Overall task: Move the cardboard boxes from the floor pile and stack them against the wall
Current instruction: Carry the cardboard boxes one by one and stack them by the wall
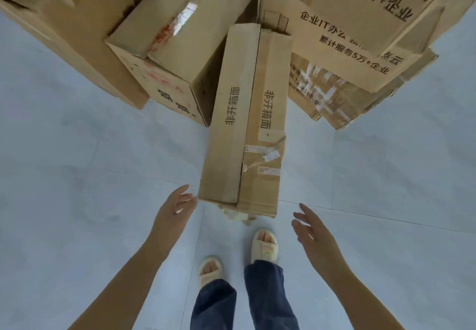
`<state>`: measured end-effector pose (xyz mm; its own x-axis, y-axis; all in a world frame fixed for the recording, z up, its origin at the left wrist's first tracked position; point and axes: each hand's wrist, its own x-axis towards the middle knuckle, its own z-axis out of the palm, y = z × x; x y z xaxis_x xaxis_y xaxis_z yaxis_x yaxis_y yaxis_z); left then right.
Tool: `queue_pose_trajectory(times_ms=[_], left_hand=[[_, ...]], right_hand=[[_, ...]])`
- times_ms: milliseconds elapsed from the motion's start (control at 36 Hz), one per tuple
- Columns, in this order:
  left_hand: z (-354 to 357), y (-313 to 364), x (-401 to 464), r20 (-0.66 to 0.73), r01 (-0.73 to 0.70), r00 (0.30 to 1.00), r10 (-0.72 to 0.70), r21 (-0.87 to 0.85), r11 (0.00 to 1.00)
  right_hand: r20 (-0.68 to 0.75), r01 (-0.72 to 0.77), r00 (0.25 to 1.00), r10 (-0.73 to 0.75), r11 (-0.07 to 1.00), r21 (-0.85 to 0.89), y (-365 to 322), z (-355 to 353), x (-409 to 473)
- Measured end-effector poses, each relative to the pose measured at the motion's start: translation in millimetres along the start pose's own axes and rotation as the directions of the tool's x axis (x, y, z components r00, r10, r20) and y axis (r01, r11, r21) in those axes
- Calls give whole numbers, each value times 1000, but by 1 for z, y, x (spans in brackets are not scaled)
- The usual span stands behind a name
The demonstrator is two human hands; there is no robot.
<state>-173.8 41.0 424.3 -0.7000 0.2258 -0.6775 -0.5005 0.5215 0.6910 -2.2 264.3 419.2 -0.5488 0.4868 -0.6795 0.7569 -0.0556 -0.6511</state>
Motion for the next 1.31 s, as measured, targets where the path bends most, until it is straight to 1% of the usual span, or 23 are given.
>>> queue_pose_trajectory(times_ms=[83, 167, 222, 306, 444, 556, 722, 806, 972, 1167, 1306], left_hand=[[25, -25, 57, -18, 111, 994, -111, -41, 993], [42, -48, 100, 0, 154, 988, -154, -57, 987], [49, -57, 117, 59, 158, 986, -153, -74, 985], [53, -67, 130, 132, 150, 982, -138, -83, 985], [54, -78, 139, 167, 139, 980, -110, -173, 975], [51, -64, 129, 201, 155, 973, -116, -195, 969], [45, -28, 82, 161, 181, 977, -140, -279, 943], [39, -7, 49, 132, 174, 982, -138, -326, 929], [22, 31, -25, 107, 158, 986, -126, -383, 910], [-7, 59, -126, 71, 124, 992, -104, -394, 911], [-25, 73, -189, 51, 53, 998, -36, -390, 919]], right_hand=[[41, -55, 998, 55, 998, -12, 17, 22, 63], [85, -100, 992, 95, 993, 62, 28, 39, 105], [134, -90, 988, 78, 992, 89, 36, 48, 123], [197, -56, 980, 19, 981, 186, 49, 59, 136], [209, -67, 978, 2, 951, 303, 61, 70, 145], [206, -76, 978, 1, 931, 356, 50, 65, 135], [151, -63, 989, -7, 889, 453, 9, 37, 87], [134, -49, 991, -15, 885, 463, -11, 21, 52], [136, -24, 990, -33, 918, 396, -44, -2, -19], [117, -7, 992, -43, 918, 397, -75, -17, -117], [103, 100, 985, -140, 941, 323, -95, -27, -175]])
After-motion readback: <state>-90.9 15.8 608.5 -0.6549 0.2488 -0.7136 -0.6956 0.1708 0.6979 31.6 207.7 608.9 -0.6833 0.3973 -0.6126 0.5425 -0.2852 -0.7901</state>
